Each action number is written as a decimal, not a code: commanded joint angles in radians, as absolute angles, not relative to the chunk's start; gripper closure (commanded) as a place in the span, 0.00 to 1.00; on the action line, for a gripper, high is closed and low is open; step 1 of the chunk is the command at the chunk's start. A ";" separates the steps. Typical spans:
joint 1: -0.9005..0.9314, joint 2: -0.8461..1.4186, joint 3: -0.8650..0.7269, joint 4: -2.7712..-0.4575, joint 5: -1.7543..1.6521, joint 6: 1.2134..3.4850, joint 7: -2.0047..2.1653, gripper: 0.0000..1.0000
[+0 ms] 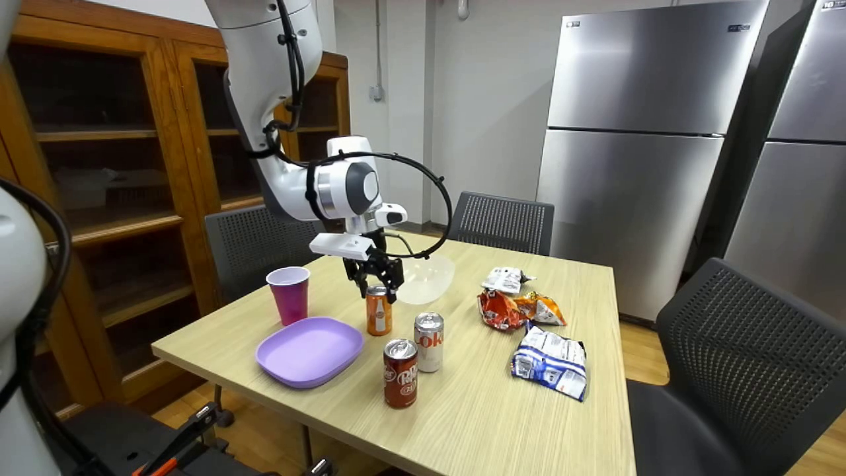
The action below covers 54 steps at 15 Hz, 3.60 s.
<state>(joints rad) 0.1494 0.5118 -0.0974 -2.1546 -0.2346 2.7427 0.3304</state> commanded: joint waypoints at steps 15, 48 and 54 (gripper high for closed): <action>0.298 0.351 -0.168 -2.254 -0.285 2.732 0.397 0.61; 0.333 0.236 -0.007 -2.465 -0.360 2.642 0.773 0.61; 0.334 0.257 -0.003 -2.459 -0.342 2.639 0.763 0.61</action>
<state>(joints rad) 0.3555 0.2587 -0.0298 -2.4716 -0.3658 2.6597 0.7790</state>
